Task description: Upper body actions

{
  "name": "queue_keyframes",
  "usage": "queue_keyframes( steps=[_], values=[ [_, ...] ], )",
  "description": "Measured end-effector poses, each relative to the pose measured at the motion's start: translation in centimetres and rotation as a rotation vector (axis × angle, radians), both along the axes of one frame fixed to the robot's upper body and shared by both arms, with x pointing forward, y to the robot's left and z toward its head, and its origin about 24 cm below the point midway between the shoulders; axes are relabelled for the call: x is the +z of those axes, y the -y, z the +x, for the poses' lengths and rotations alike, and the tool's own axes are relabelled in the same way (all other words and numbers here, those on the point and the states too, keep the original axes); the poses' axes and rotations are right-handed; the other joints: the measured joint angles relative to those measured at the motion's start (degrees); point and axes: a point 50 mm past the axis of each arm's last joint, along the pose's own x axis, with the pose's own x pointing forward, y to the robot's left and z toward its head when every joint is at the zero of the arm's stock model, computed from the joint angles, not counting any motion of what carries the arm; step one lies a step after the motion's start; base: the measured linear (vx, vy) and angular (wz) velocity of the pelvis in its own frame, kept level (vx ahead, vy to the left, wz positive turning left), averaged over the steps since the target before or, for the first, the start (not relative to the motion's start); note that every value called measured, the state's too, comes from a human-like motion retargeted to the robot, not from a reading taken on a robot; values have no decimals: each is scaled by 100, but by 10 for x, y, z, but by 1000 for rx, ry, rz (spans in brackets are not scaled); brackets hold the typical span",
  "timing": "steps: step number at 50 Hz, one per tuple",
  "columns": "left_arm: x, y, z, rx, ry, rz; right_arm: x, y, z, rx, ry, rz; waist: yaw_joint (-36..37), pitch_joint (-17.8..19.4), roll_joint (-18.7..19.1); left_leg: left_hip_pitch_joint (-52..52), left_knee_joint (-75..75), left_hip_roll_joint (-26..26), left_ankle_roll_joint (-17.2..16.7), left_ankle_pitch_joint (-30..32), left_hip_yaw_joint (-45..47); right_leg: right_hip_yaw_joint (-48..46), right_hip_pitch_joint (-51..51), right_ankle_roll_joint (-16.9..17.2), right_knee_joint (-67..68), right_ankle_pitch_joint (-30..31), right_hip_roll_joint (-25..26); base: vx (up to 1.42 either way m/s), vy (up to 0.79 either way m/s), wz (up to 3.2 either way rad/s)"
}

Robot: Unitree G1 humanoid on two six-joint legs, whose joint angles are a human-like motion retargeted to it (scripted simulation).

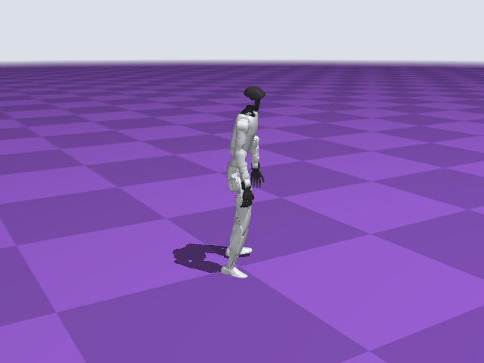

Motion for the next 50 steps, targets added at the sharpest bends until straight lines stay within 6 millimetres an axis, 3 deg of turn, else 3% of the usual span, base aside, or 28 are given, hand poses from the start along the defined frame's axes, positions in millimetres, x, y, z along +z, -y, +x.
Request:
queue_keyframes(
  steps=[5,10,12,14,17,19,24,28,34,42,50],
  values=[
    [-11,-2,-48,-72,-77,-54,-12,5,-38,-37,-101,-7,-114,-163,48,1022,-1540,-213,42,641,247,-112,848,245,-1653,962,224,7,-3,-40],
    [-14,-17,-90,-294,-204,109,-20,19,-90,-58,-216,-92,14,-638,12,1570,-2305,-502,111,817,772,-514,1104,232,-2234,1186,339,22,-6,-22],
    [-16,-9,-111,-291,-309,135,-21,25,-112,-97,-281,-144,67,-789,23,1298,-2125,-534,172,804,129,-111,915,180,-2062,1111,285,6,-2,6],
    [-16,5,-126,-164,-396,131,-22,27,-125,-177,-300,-177,97,-643,13,1358,-2047,-483,158,793,223,-169,975,168,-1990,1088,279,-9,1,-10],
    [-18,21,-127,133,-335,68,-21,28,-131,-321,-269,-159,57,-344,-9,1596,-2113,-481,192,809,349,-203,1180,122,-2027,1077,369,-11,1,-11],
    [-19,25,-123,265,-244,23,-22,26,-137,-382,-279,-128,-37,-387,2,1599,-2131,-477,179,826,333,-248,1219,134,-2070,1081,369,4,-1,11],
    [-20,27,-117,322,-207,48,-23,20,-154,-464,-327,-90,26,-583,9,1497,-2104,-486,182,867,218,-348,1240,154,-2106,1080,353,4,-3,23],
    [-19,19,-101,255,-187,52,-23,20,-147,-418,-338,-85,137,-467,-44,1550,-2071,-469,175,886,281,-429,1322,125,-2085,1058,365,-6,-1,6],
    [-17,11,-83,205,-160,53,-23,17,-114,-223,-325,-78,156,-436,-29,1583,-2030,-412,157,891,279,-360,1330,108,-2019,1033,392,0,0,0],
    [-16,9,-75,193,-146,29,-18,1,-57,-87,-116,-34,157,-334,-19,1634,-2018,-379,149,901,321,-279,1308,71,-1917,983,416,0,0,0],
    [-13,3,-62,188,-80,167,-10,-7,-24,-40,6,-6,107,24,0,1511,-1859,-309,131,914,274,-138,1079,-55,-1306,586,394,-3,5,9]
  ],
)
